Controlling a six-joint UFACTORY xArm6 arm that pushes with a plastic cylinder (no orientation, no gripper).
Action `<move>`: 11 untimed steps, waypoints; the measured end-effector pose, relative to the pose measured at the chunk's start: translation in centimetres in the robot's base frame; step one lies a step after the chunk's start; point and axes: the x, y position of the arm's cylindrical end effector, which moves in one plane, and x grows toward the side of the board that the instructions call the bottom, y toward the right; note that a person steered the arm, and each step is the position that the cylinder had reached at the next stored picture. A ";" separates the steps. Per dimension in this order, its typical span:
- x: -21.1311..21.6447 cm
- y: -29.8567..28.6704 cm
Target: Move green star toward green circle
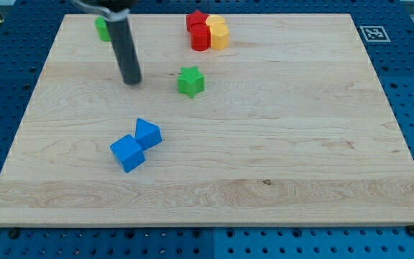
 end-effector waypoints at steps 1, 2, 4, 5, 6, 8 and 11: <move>3.9 2.9; 6.1 9.1; 3.5 13.1; 2.5 11.5; 2.5 11.3; 1.7 10.5; -6.6 3.7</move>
